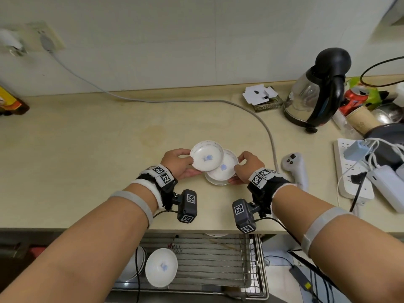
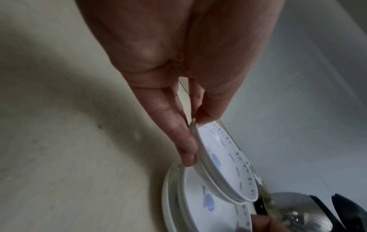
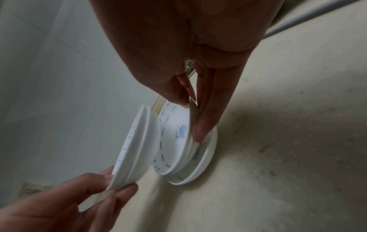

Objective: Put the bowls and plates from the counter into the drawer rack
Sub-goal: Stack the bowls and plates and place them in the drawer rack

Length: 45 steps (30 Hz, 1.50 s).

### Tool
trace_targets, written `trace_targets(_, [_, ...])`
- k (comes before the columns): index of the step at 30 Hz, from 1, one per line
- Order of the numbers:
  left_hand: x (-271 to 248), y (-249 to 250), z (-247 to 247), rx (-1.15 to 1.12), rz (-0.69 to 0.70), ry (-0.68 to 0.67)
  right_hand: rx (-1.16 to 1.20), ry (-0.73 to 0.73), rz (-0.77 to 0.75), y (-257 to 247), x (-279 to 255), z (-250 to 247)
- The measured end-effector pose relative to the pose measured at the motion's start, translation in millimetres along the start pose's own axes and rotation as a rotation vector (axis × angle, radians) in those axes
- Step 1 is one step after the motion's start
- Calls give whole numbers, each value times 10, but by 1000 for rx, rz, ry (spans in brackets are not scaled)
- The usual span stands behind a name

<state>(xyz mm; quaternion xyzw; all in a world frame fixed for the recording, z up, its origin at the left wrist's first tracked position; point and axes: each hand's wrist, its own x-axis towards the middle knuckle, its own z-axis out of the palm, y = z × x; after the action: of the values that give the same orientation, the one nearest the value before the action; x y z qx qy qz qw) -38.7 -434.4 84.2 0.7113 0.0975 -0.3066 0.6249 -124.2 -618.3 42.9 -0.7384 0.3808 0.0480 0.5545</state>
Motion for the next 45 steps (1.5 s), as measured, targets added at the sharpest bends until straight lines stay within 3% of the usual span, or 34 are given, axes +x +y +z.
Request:
trace_targets(11, [61,-240,280,39,-68,-6,81,76,26,173,-5,44])
trace_targets(20, [197,-348,289,298,2,6,24,44,-6,216,44,22])
trace_targets(27, [86,-415,376,291,0,3,-194,-142,-4,277,330,97])
trace_targets(30, [44,-439,351,211,-26,-62,-130,-147,26,137,138,74])
trace_targets(35, [-226,-512,11,140,38,-42,-14,-246,67,-33,-149,224])
trace_targets(38, [-484,-589,-330,133,93,38,-17,-351,38,-62,-292,411])
trace_targets(41, [-763,-713,-729,89,122,176,75,-466,74,-164,-633,631])
trace_targets(45, [-1106,-1120,-1280,45,104,406,21,-622,78,-119,-956,959])
